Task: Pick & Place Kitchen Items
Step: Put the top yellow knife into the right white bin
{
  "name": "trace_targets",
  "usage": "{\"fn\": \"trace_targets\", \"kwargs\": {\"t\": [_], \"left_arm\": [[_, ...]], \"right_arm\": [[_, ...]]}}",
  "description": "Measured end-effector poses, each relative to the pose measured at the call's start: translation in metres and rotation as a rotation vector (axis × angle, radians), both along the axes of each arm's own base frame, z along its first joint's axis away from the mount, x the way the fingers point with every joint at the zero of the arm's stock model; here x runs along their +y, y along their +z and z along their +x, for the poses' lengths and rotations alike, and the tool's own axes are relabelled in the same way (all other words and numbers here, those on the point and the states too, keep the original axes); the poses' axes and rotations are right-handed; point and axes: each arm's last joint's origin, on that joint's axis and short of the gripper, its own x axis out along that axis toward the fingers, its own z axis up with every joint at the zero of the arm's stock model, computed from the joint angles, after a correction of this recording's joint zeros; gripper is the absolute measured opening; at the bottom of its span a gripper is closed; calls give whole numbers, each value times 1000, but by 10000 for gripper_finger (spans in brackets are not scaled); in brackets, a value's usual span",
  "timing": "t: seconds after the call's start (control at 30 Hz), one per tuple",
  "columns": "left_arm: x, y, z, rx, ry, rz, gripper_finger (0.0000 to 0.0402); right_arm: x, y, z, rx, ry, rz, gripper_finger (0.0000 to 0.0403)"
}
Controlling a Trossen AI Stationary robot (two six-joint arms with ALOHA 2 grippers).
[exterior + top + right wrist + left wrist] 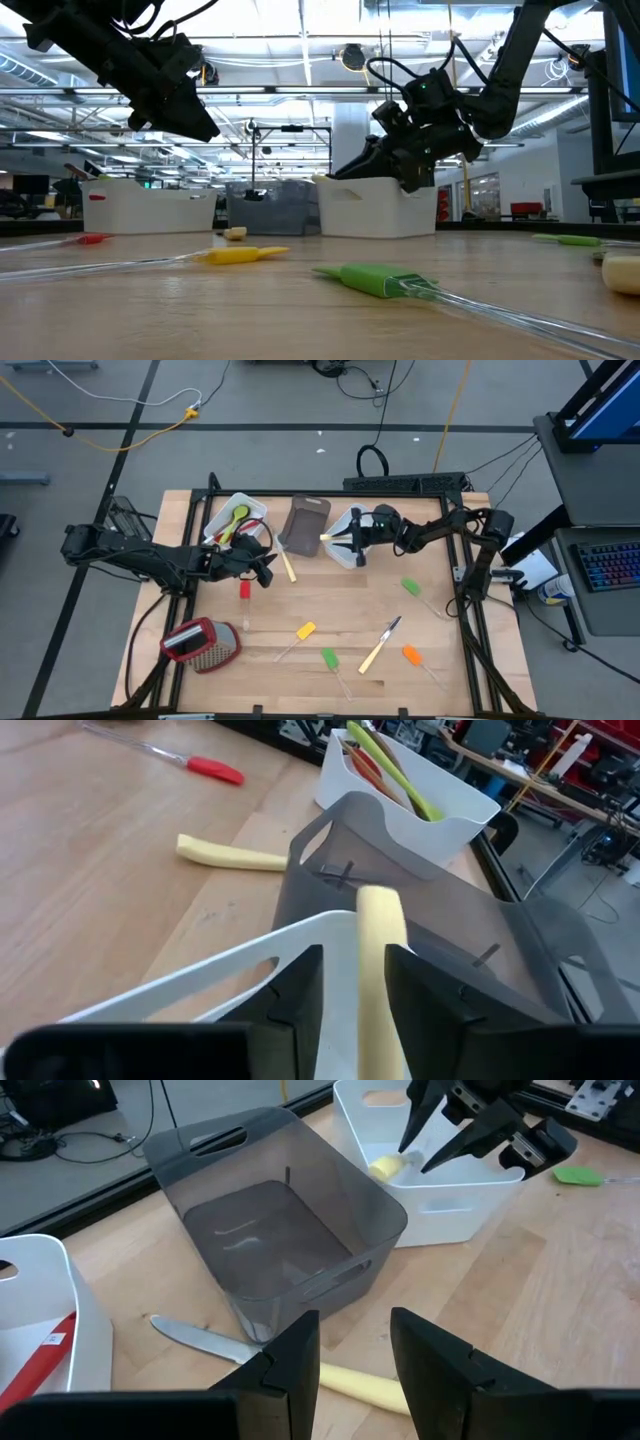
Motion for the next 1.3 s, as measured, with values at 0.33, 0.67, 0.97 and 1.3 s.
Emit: {"fn": "trace_targets", "kwargs": {"t": [0.33, 0.67, 0.97, 1.3], "left_arm": [[0, 0, 0, -4, 4, -6, 127], [0, 0, 0, -42, 42, -63, 127], [-2, -2, 4, -133, 117, -197, 127], [-12, -19, 38, -251, 86, -253, 127]], "right_arm": [[3, 0, 1, -1, 10, -1, 136], [21, 27, 6, -107, 60, -23, 150], [47, 46, 11, -163, 125, 41, 150], [77, 46, 18, -160, 228, 15, 153]]}}
